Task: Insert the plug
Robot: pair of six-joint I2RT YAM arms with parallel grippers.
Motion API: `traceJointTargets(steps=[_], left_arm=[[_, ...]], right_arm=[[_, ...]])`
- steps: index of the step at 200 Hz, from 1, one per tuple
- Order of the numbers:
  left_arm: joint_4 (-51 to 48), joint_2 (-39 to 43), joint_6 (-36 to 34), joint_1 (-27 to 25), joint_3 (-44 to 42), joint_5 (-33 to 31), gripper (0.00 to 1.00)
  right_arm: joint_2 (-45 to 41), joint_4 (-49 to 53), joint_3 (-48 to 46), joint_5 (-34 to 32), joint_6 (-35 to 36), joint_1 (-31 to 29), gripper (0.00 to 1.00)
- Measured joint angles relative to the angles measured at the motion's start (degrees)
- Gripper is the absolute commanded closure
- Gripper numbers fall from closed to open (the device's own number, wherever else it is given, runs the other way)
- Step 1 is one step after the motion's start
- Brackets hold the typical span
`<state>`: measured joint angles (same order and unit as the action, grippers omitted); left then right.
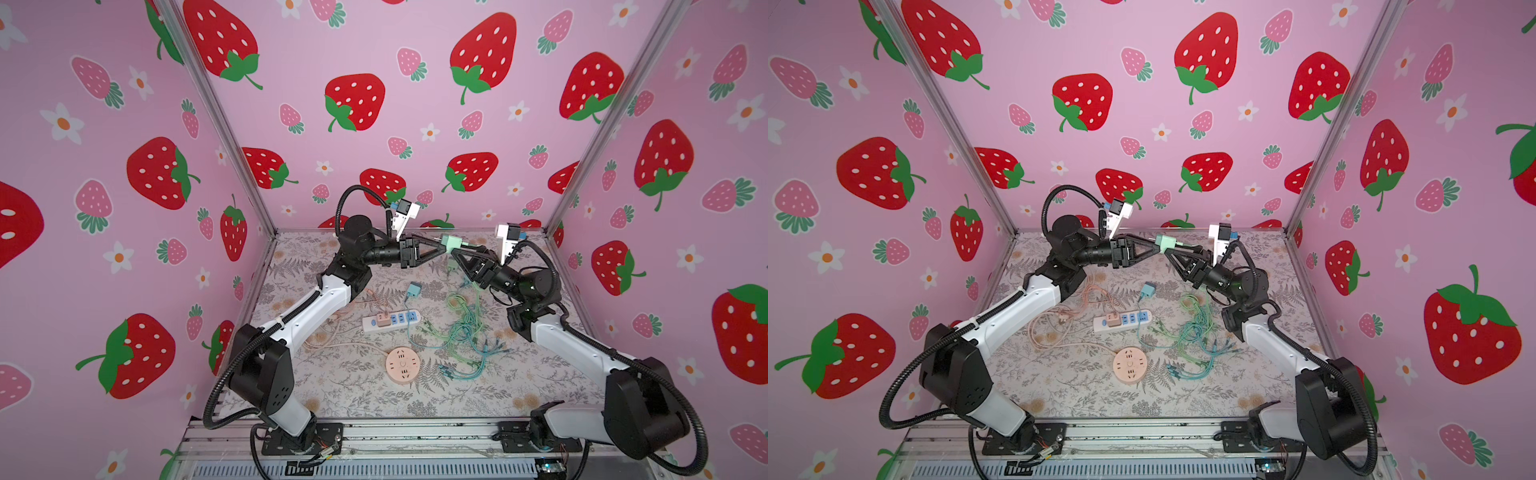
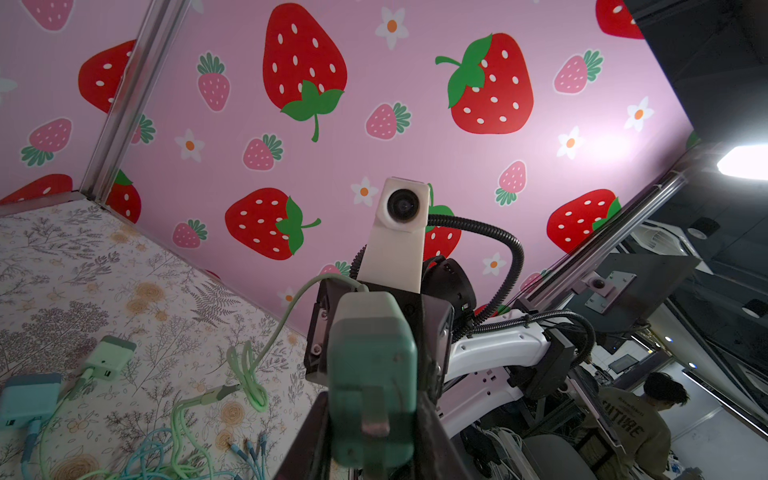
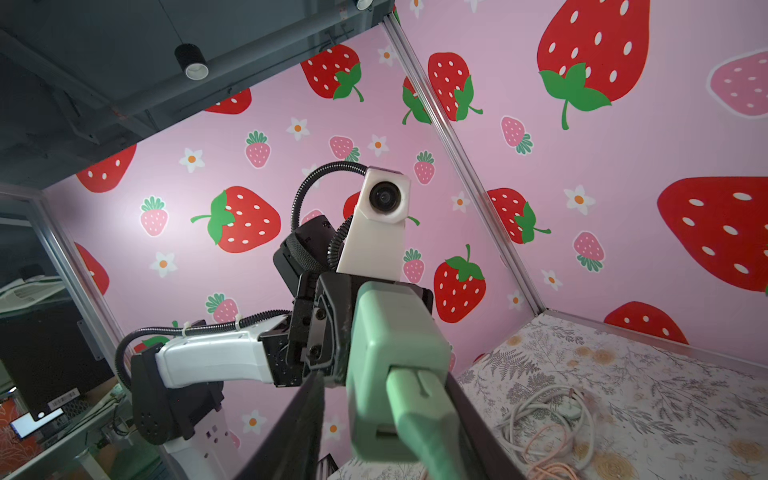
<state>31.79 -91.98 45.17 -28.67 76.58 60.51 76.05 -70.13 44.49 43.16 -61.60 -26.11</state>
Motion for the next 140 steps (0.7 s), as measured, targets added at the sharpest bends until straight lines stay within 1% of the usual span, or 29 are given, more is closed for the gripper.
traceJointTargets(steps=[37, 43, 46, 60, 68, 72, 87, 104, 115, 140], left_arm=[[2.27, 0.04, -0.33, -0.11, -0.94, -0.02, 1.0], [2.36, 0.04, -0.37, -0.09, -0.96, -0.07, 0.95], [2.4, 0.04, -0.37, -0.07, -0.96, -0.07, 0.9], [2.21, 0.2, -0.76, 0.11, -0.96, -0.33, 0.81], [1.2, 0.55, -1.42, 0.35, -0.96, -0.52, 0.73], [0.46, 0.83, -1.88, 0.52, -0.96, -0.63, 0.71], [-3.13, 2.49, -4.02, 1.29, -1.09, -1.57, 0.54], [-8.61, 6.36, -6.64, 2.78, -2.71, -2.47, 0.45], [-12.0, 9.11, -8.37, 3.96, -3.91, -2.95, 0.42], [-20.92, 15.26, -13.09, 7.85, -5.66, -4.98, 0.41]], right_arm=[[0.39, 0.37, 0.59, 0.72, -1.84, 0.04, 0.76], [0.39, 0.76, 0.85, 0.9, -1.66, 0.04, 0.79], [0.39, 1.05, 1.05, 1.01, -1.6, 0.04, 0.81], [0.33, 3.23, 2.19, 1.55, -0.61, 0.09, 0.86], [0.11, 5.6, 3.1, 1.97, 0.55, 0.11, 0.88], [-0.09, 7.23, 3.72, 2.19, 1.6, 0.11, 0.88], [-0.87, 14.84, 6.75, 2.75, 6.23, -0.07, 0.89], [-1.95, 26.12, 12.5, 1.55, 14.29, -0.17, 0.89], [-2.64, 32.26, 16.11, 0.61, 18.64, 0.07, 0.89], [-3.61, 44.57, 24.52, -1.27, 27.41, 0.76, 0.9]])
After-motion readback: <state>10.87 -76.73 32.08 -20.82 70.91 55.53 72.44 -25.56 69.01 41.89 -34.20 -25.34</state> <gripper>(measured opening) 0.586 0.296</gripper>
